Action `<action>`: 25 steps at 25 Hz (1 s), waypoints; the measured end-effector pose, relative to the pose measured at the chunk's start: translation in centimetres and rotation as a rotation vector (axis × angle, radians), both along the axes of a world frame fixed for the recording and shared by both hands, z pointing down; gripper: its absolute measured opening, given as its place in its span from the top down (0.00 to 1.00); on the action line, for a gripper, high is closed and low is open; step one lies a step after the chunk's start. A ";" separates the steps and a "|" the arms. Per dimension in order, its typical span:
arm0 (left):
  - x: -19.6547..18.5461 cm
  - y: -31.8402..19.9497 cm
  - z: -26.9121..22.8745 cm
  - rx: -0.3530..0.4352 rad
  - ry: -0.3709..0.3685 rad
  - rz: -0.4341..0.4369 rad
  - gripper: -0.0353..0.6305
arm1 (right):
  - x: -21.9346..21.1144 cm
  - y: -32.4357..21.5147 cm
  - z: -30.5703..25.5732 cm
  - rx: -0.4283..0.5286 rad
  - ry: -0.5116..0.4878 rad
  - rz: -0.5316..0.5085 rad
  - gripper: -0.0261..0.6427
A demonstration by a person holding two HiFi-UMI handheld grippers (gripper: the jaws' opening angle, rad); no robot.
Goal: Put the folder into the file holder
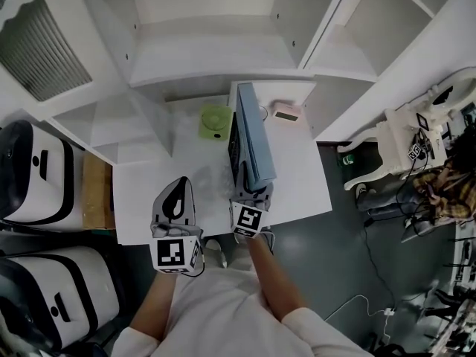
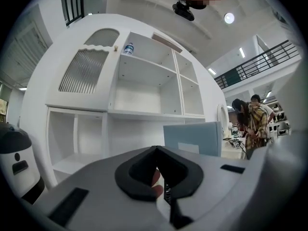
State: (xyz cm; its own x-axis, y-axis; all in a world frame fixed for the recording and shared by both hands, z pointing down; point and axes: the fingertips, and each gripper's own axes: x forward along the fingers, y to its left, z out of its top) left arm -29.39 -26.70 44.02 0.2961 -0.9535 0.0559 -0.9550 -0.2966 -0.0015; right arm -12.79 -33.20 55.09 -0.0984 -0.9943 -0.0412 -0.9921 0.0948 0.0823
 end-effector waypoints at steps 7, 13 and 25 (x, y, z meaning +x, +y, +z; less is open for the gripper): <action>-1.0 -0.1 0.9 0.005 0.011 0.003 0.96 | 0.4 -0.5 0.1 0.010 0.000 0.006 0.75; -1.9 -0.2 1.4 -0.008 0.019 -0.016 0.96 | 0.7 -1.5 2.1 0.010 -0.015 0.017 0.74; -2.6 -1.7 2.3 0.008 0.007 -0.037 0.96 | 0.0 -2.3 10.4 -0.089 0.010 0.006 0.73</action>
State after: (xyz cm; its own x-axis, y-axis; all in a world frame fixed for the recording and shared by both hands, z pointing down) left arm -31.99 -28.35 46.33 0.2606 -0.9643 0.0462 -0.9654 -0.2607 0.0031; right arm -12.80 -35.50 65.50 -0.0921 -0.9946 0.0479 -0.9918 0.0959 0.0842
